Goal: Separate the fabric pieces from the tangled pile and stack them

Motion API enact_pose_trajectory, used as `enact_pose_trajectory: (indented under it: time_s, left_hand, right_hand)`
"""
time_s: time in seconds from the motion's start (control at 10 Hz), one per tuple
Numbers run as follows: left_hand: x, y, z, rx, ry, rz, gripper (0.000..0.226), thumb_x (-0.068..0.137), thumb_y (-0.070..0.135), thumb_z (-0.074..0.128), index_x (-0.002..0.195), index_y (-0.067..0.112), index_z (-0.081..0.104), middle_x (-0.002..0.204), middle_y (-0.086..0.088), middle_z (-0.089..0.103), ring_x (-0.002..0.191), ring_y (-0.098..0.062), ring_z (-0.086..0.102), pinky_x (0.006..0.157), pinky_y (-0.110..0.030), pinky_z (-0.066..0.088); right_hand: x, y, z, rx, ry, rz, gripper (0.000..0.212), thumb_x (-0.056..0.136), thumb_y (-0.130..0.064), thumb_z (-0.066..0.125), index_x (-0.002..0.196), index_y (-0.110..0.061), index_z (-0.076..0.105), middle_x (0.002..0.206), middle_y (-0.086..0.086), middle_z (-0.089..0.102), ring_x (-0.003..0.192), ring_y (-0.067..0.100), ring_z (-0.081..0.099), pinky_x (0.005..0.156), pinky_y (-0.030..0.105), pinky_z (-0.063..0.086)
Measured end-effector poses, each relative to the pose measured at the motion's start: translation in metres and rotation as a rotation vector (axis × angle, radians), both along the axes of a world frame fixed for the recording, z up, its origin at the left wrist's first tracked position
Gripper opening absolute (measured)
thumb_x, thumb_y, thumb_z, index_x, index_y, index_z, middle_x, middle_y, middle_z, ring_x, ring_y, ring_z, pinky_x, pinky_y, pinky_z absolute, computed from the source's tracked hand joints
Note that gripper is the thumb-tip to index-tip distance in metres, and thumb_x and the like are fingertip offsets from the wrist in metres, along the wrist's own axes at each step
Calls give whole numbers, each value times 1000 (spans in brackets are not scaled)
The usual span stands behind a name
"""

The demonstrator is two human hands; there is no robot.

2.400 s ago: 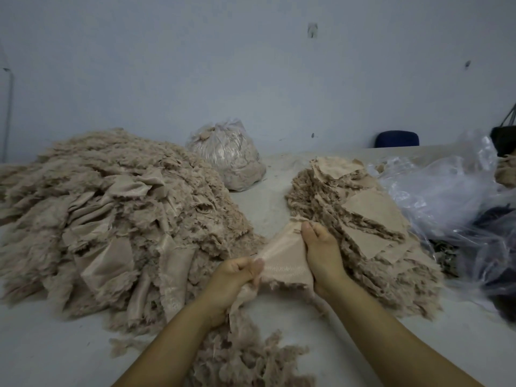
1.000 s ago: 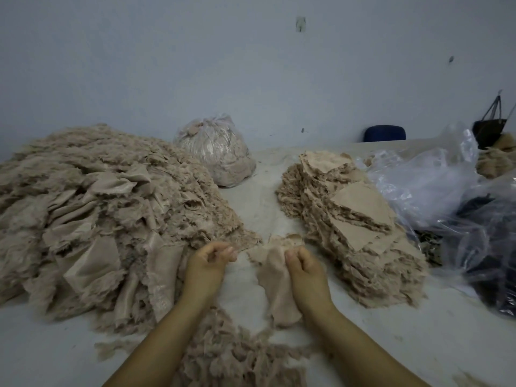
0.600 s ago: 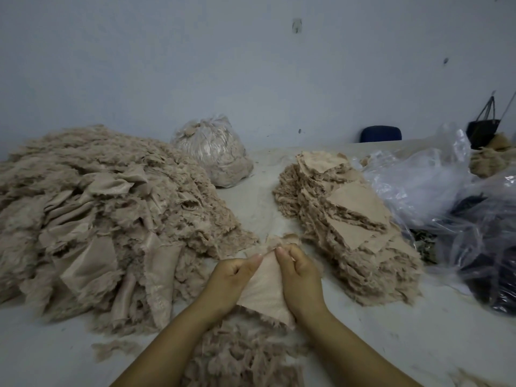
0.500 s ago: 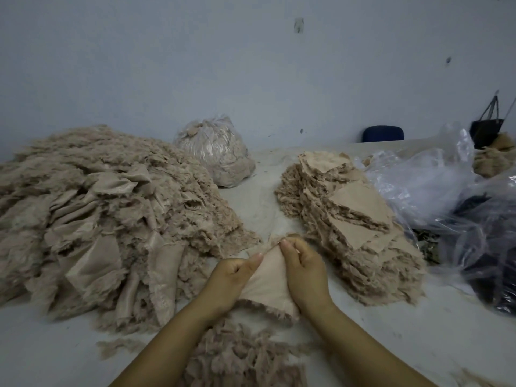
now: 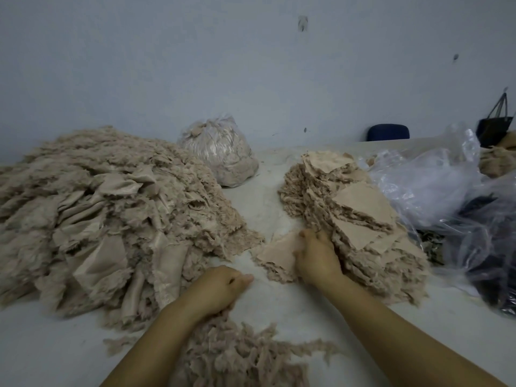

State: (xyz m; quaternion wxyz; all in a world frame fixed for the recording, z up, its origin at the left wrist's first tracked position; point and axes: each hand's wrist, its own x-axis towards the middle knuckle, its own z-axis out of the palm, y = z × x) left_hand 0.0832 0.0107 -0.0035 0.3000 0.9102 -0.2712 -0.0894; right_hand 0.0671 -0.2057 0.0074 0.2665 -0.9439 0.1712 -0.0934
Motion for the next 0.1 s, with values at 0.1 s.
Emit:
enact_pose_trajectory:
  time_s: [0.1]
  left_hand:
    - [2,5,6,120,-99,58,55,90,47,56,45,17,48,54,-11,54,50,-21,51,59,-30,43]
  right_hand:
    - [-25,2,1,-107,-113,80,46,96,-20,51,141,-16,40,141,10,32,133,30,27,109,35,28]
